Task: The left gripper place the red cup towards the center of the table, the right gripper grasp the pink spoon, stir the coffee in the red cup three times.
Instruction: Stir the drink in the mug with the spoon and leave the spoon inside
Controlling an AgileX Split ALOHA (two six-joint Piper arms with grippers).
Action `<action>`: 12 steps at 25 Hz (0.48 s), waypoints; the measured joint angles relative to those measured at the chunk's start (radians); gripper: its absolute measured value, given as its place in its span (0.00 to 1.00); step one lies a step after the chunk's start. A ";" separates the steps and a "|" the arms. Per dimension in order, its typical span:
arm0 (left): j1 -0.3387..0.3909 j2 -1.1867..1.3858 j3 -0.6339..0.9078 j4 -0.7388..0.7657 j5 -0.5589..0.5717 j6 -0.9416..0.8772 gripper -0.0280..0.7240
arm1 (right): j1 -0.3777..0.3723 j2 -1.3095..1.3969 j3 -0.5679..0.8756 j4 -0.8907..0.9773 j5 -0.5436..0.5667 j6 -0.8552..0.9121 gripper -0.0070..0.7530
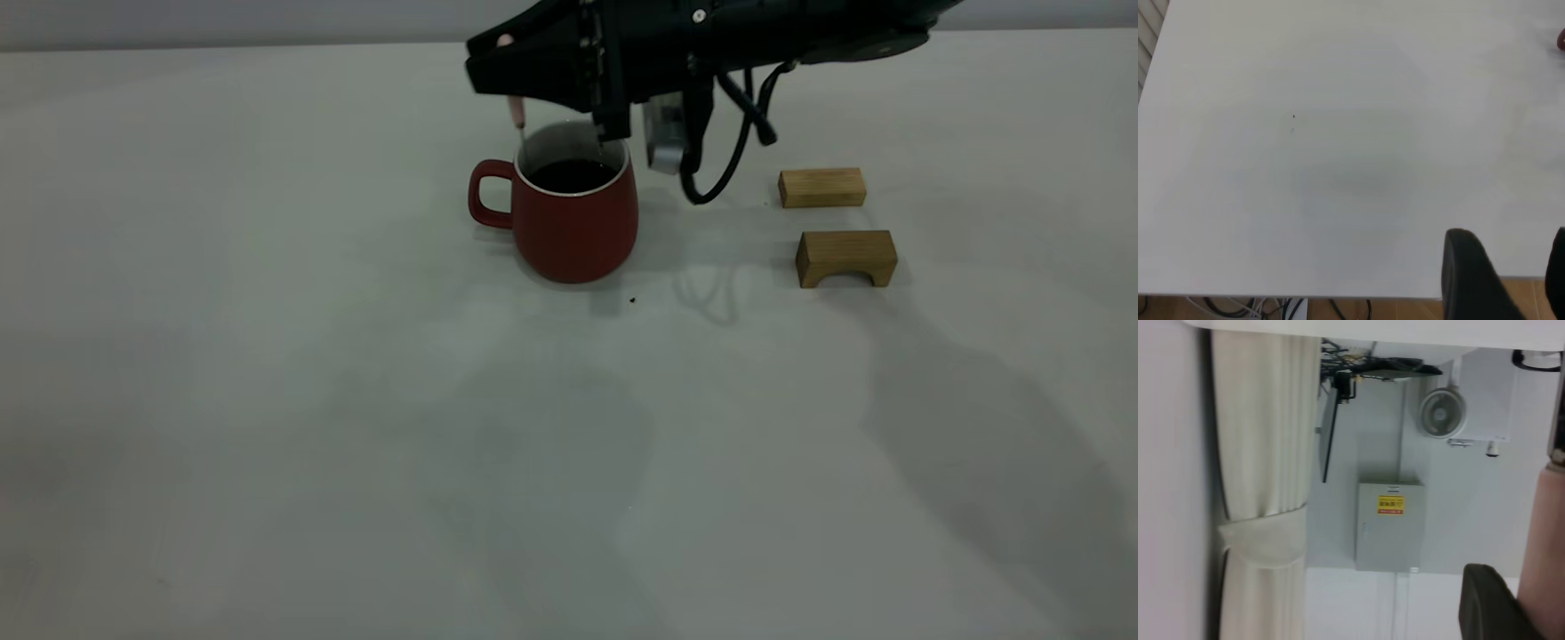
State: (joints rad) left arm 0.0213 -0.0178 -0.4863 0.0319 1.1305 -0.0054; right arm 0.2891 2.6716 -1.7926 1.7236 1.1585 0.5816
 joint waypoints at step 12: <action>0.000 0.000 0.000 0.000 0.000 0.000 0.51 | -0.057 -0.003 -0.001 -0.102 -0.003 0.080 0.18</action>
State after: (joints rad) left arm 0.0213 -0.0178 -0.4863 0.0319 1.1305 -0.0054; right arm 0.2322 2.6683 -1.7938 1.6211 1.1554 0.6612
